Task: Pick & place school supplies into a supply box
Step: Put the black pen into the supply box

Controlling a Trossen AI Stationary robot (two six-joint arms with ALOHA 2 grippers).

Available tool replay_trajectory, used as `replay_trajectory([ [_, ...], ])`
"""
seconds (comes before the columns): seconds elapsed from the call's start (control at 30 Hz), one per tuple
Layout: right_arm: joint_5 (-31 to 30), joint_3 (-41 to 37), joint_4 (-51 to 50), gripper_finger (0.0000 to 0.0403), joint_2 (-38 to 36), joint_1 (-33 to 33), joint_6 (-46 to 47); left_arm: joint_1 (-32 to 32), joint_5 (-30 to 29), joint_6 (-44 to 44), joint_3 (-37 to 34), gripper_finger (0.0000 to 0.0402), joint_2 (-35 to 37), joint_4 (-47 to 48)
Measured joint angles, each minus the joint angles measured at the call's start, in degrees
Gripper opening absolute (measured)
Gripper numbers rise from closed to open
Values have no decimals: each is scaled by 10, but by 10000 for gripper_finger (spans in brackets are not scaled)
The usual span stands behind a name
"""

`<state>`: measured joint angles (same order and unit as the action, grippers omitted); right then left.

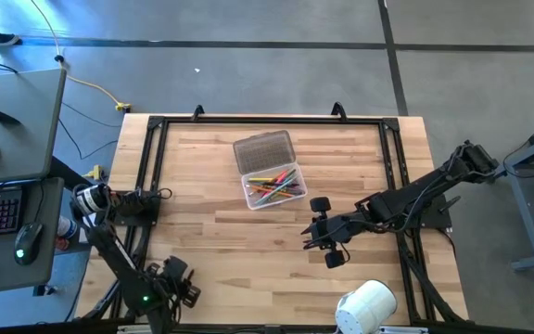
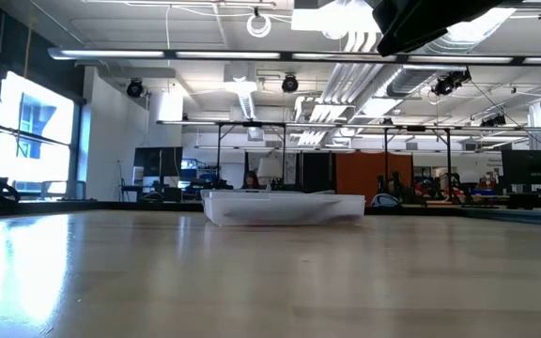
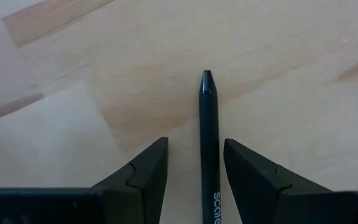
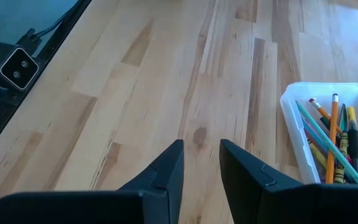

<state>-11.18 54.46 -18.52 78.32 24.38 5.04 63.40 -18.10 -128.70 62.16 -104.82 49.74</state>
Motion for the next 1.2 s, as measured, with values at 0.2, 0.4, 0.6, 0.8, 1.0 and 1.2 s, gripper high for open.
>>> replay_trajectory([
  [0.2,0,0,0,87,0,0,-1,-4,-8,1,-1,191,0,-9],
  [0.4,0,0,5,87,0,0,-5,-7,-17,-6,1,191,-5,1],
  [0.6,0,0,8,87,0,0,-13,-21,11,32,2,160,-26,1],
  [0.8,-1,0,8,87,0,0,-16,-32,-34,46,2,97,-44,-8],
  [1.0,-4,0,13,87,0,0,-18,-44,-73,44,1,63,-47,-9],
  [1.2,-4,0,24,87,0,0,-25,-73,-124,64,-1,73,-50,-4],
])
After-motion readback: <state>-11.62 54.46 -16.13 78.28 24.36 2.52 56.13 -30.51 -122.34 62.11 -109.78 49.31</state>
